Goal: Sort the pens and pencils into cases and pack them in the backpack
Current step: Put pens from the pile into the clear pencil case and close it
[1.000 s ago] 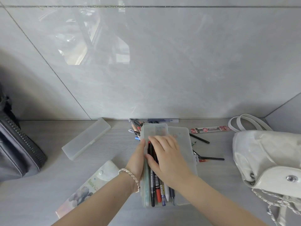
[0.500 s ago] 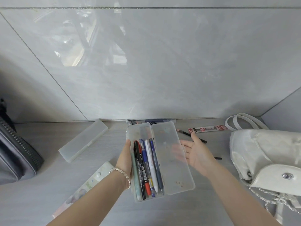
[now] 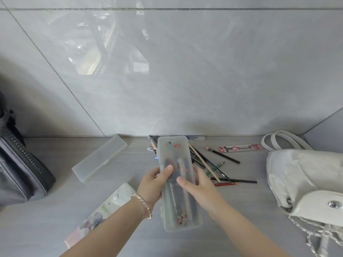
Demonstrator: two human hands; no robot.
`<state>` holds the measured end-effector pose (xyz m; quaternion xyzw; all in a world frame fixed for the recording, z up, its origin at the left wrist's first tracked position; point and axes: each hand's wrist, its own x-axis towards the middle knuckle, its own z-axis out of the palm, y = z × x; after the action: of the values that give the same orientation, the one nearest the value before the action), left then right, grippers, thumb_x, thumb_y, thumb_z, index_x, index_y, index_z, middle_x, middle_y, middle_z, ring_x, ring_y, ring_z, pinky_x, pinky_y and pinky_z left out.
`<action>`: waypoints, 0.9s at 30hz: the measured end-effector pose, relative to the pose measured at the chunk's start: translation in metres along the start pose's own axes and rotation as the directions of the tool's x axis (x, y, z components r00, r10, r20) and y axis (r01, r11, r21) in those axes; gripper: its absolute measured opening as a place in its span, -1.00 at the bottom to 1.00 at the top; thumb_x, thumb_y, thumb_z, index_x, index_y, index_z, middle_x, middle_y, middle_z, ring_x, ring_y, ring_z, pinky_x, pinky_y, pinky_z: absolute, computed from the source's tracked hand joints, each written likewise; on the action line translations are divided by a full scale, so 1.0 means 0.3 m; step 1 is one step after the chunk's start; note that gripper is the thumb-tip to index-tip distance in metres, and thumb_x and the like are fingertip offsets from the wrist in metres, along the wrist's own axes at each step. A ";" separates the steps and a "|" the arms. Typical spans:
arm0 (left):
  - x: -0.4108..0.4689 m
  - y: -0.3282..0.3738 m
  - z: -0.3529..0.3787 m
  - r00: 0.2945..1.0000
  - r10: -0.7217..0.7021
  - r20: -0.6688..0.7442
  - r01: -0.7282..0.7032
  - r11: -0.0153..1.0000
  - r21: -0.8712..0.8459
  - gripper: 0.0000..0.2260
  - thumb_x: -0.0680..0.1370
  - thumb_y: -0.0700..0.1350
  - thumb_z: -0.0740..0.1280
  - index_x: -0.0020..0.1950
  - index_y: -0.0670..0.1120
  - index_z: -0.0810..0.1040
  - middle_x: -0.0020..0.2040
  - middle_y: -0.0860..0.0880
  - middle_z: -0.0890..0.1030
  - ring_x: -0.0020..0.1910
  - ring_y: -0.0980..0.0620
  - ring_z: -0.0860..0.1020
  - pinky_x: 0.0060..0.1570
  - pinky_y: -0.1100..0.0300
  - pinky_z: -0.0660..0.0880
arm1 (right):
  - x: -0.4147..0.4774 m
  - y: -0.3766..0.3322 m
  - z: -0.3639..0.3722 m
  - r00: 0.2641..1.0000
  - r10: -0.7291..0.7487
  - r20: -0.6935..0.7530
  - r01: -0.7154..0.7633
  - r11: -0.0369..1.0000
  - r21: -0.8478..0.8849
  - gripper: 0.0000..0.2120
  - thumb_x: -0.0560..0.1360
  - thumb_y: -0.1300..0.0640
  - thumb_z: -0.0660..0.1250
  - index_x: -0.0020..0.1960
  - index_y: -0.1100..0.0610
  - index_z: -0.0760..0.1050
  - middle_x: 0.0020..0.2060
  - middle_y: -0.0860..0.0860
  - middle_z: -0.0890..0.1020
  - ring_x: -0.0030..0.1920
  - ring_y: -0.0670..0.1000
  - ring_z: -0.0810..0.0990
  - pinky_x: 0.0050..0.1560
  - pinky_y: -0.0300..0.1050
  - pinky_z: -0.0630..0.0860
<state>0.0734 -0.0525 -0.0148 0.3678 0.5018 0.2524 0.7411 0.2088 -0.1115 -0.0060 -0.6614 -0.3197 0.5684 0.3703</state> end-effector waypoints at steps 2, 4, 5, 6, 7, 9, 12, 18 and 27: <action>0.004 -0.006 0.000 0.999 0.019 -0.029 -0.018 0.999 0.042 -0.67 0.30 0.06 0.37 -0.07 -0.14 0.64 -0.14 -0.15 0.68 -0.18 -0.11 0.63 0.05 -0.05 0.55 | 0.011 0.005 -0.012 0.999 0.040 0.027 -0.041 0.999 0.020 -0.69 0.42 0.03 0.41 0.14 0.01 0.50 0.07 -0.03 0.64 0.04 -0.11 0.62 -0.02 -0.25 0.51; 0.008 -0.009 -0.001 0.999 0.037 -0.037 -0.033 0.996 0.088 -0.73 0.31 0.06 0.38 -0.13 -0.10 0.64 -0.21 -0.10 0.69 -0.22 -0.08 0.63 0.03 -0.03 0.56 | 0.017 0.006 -0.022 0.999 0.036 0.017 -0.037 0.998 0.057 -0.73 0.40 0.05 0.44 0.08 0.02 0.53 -0.01 -0.01 0.67 -0.01 -0.06 0.65 -0.03 -0.19 0.54; 0.010 -0.011 -0.001 0.999 0.040 -0.035 -0.036 0.993 0.111 -0.78 0.34 0.04 0.37 -0.15 -0.08 0.64 -0.24 -0.06 0.70 -0.24 -0.04 0.64 0.00 0.01 0.56 | 0.016 0.003 -0.027 0.999 0.049 0.019 -0.050 0.995 0.089 -0.72 0.39 0.08 0.45 0.08 0.02 0.53 -0.03 0.00 0.67 -0.03 -0.04 0.65 -0.05 -0.17 0.54; 0.011 -0.010 -0.005 0.998 0.048 -0.035 -0.043 0.989 0.138 -0.82 0.37 0.02 0.37 -0.15 -0.05 0.63 -0.25 -0.02 0.71 -0.25 -0.01 0.65 -0.01 0.03 0.56 | 0.018 0.006 -0.030 0.998 0.064 0.025 -0.066 0.990 0.121 -0.72 0.39 0.11 0.45 0.08 0.03 0.53 -0.06 0.00 0.68 -0.06 -0.04 0.66 -0.11 -0.18 0.54; 0.012 -0.009 -0.006 0.997 0.063 -0.035 -0.056 0.983 0.175 -0.85 0.40 0.01 0.37 -0.15 -0.02 0.63 -0.24 -0.01 0.71 -0.22 0.00 0.66 0.01 0.04 0.56 | 0.015 0.003 -0.029 0.996 0.084 0.034 -0.088 0.984 0.152 -0.73 0.39 0.13 0.44 0.07 0.03 0.53 -0.09 0.00 0.68 -0.11 -0.05 0.66 -0.18 -0.19 0.53; 0.014 -0.007 -0.011 0.993 0.105 -0.060 -0.081 0.947 0.311 -0.89 0.46 0.01 0.36 -0.10 0.01 0.63 -0.20 0.00 0.71 -0.15 -0.01 0.66 0.09 0.03 0.55 | 0.014 0.003 -0.016 0.992 0.122 0.013 -0.122 0.970 0.209 -0.73 0.39 0.16 0.44 0.08 0.07 0.52 -0.11 0.02 0.67 -0.14 -0.01 0.66 -0.21 -0.16 0.51; -0.003 0.024 -0.006 0.991 0.119 -0.055 -0.074 0.851 0.519 -0.78 0.50 0.04 0.36 0.04 -0.05 0.53 -0.15 0.05 0.62 -0.18 0.13 0.57 -0.08 0.38 0.51 | 0.023 0.005 0.027 0.987 0.127 -0.097 -0.091 0.947 0.308 -0.72 0.38 0.20 0.44 0.06 0.13 0.49 -0.08 0.09 0.66 -0.10 0.09 0.64 -0.14 -0.05 0.55; -0.010 0.096 -0.066 0.990 0.076 -0.117 0.011 0.792 0.610 -0.06 -0.03 0.41 0.35 0.24 0.00 0.23 0.26 0.03 0.36 0.28 0.05 0.38 0.28 0.07 0.38 | 0.044 -0.051 0.148 0.991 0.051 0.124 -0.101 0.890 0.444 -0.65 0.43 -0.02 0.30 0.15 0.12 0.48 -0.03 0.04 0.68 -0.06 -0.03 0.65 -0.13 -0.18 0.54; 0.052 0.116 -0.309 0.921 0.247 -0.300 0.142 0.504 0.852 -0.27 0.20 0.12 0.51 0.24 -0.04 0.27 0.12 -0.04 0.41 0.06 -0.04 0.42 0.01 0.16 0.40 | 0.096 -0.132 0.153 0.934 0.136 0.331 -0.142 0.990 -0.007 -0.62 0.61 -0.10 -0.04 0.11 0.09 0.45 -0.01 0.07 0.63 0.06 0.05 0.60 0.12 -0.09 0.50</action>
<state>-0.0071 0.0071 -0.0167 0.6451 0.6832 0.0590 0.3371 0.1676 -0.0607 0.0092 -0.5745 -0.3248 0.6987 0.2761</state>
